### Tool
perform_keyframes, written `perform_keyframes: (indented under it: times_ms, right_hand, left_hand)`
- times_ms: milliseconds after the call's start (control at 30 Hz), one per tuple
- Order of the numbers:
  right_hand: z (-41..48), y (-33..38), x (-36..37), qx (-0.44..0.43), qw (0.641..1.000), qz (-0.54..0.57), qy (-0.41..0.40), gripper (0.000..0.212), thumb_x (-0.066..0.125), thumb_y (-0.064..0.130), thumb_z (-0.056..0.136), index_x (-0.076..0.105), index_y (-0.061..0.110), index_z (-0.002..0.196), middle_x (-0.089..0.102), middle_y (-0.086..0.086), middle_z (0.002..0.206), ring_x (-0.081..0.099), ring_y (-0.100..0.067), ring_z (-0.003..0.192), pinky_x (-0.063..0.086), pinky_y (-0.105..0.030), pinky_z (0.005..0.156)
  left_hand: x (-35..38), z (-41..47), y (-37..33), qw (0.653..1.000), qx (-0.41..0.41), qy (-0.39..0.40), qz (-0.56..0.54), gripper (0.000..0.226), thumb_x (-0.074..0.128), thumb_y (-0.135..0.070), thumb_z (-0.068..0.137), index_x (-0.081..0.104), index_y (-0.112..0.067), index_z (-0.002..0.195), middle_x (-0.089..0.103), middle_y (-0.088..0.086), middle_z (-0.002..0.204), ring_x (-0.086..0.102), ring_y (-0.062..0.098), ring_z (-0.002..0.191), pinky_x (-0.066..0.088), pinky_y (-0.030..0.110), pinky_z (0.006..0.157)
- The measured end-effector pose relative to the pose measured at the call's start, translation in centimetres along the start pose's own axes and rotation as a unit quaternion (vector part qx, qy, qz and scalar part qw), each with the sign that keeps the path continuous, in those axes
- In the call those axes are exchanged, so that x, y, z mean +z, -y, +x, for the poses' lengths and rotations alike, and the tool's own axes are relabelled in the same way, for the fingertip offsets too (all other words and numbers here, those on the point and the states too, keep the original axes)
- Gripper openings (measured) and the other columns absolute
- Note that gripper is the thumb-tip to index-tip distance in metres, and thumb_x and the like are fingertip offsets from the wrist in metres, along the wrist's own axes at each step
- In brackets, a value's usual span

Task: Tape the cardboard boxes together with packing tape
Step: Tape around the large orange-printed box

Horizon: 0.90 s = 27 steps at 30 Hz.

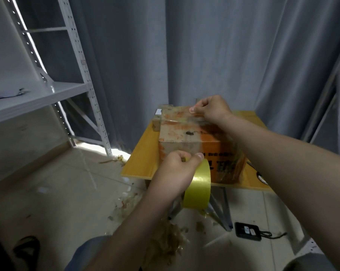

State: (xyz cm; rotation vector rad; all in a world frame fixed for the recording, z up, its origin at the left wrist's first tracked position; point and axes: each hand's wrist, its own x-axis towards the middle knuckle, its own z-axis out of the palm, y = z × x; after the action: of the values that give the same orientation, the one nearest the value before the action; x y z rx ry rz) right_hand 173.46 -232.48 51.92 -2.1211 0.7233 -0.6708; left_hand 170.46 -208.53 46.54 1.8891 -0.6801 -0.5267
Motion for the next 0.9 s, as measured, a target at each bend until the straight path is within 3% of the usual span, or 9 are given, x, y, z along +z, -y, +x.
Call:
perform_keyframes:
  times_ms: [233,333,400,500,600,667,767,833,900]
  right_hand:
    - [-0.1,-1.1,1.4,0.004,0.991,-0.132,-0.007,0.027,0.084,0.05,0.081,0.081,0.024,0.086,0.077,0.011,0.09,0.07,-0.011,0.092,0.054,-0.034,0.089]
    - [-0.9,-0.6,1.4,-0.046,0.946,-0.319,-0.028,0.043,0.075,0.057,0.087,0.073,0.028,0.118,0.073,-0.003,0.119,0.06,-0.027,0.122,0.046,-0.045,0.106]
    - [-1.3,0.3,1.0,-0.068,0.913,-0.401,-0.039,0.063,0.071,0.054,0.091,0.051,0.024,0.143,0.06,-0.009,0.141,0.047,-0.032,0.136,0.037,-0.05,0.113]
    - [-2.3,2.4,1.0,-0.096,0.906,-0.412,-0.013,0.063,0.059,0.042,0.102,0.036,0.016,0.155,0.036,-0.009,0.163,0.03,-0.03,0.151,0.021,-0.053,0.124]
    - [-5.0,3.7,2.2,-0.087,0.94,-0.312,0.11,0.059,0.034,0.055,0.108,0.06,0.012,0.138,0.052,-0.015,0.151,0.042,-0.033,0.145,0.029,-0.05,0.12]
    - [-7.1,3.6,3.1,-0.058,0.943,-0.264,0.196,0.07,0.018,0.062,0.108,0.057,0.018,0.146,0.048,-0.014,0.157,0.037,-0.033,0.15,0.025,-0.051,0.122]
    - [-7.9,3.0,3.9,-0.064,0.91,-0.338,0.232,0.071,0.005,0.063,0.106,0.021,0.028,0.165,0.01,-0.009,0.174,-0.003,-0.024,0.161,-0.013,-0.056,0.125]
    - [-7.4,3.2,4.0,-0.044,0.902,-0.356,0.242,0.077,0.002,0.066,0.104,0.012,0.022,0.166,0.001,-0.008,0.174,-0.012,-0.021,0.16,-0.019,-0.057,0.123]
    - [-7.1,3.4,4.2,-0.026,0.897,-0.366,0.246,0.083,0.001,0.07,0.102,0.008,0.017,0.166,-0.004,-0.009,0.174,-0.014,-0.021,0.16,-0.018,-0.057,0.124]
  left_hand:
    - [0.2,0.2,0.3,1.0,-0.018,0.019,-0.014,0.051,0.061,-0.065,0.093,0.066,-0.026,0.126,0.07,-0.01,0.114,0.063,0.007,0.103,0.047,0.029,0.074]
    - [0.0,0.3,0.3,0.996,-0.045,0.056,-0.051,0.071,0.061,-0.071,0.078,0.067,-0.022,0.129,0.075,0.006,0.116,0.07,0.028,0.109,0.056,0.05,0.097]
    - [0.0,0.3,0.4,0.996,-0.051,0.058,-0.047,0.068,0.062,-0.07,0.082,0.067,-0.022,0.13,0.076,0.008,0.113,0.072,0.03,0.107,0.056,0.054,0.099]
    - [0.1,0.9,0.9,0.996,-0.06,0.049,-0.05,0.049,0.064,-0.061,0.093,0.067,-0.027,0.128,0.076,0.001,0.107,0.072,0.021,0.098,0.062,0.042,0.078]
    - [0.3,1.3,1.3,0.997,-0.058,0.037,-0.035,0.043,0.063,-0.06,0.094,0.066,-0.031,0.126,0.068,-0.008,0.101,0.064,0.009,0.087,0.046,0.022,0.052]
    - [0.5,1.5,1.3,0.997,-0.054,0.035,-0.044,0.036,0.061,-0.057,0.098,0.067,-0.027,0.117,0.067,-0.009,0.099,0.061,0.002,0.081,0.042,0.021,0.052]
    - [0.8,1.9,0.9,0.998,-0.045,0.029,-0.039,0.035,0.058,-0.047,0.103,0.056,-0.019,0.081,0.056,0.009,0.071,0.051,0.01,0.055,0.037,0.024,0.057]
    - [0.9,2.0,0.6,0.997,-0.048,0.032,-0.059,0.035,0.059,-0.044,0.103,0.052,-0.017,0.081,0.06,0.035,0.082,0.052,0.021,0.063,0.037,0.033,0.067]
    - [0.9,2.0,0.7,0.997,-0.038,0.034,-0.051,0.035,0.06,-0.047,0.101,0.054,-0.02,0.08,0.066,0.03,0.08,0.053,0.02,0.062,0.039,0.035,0.067]
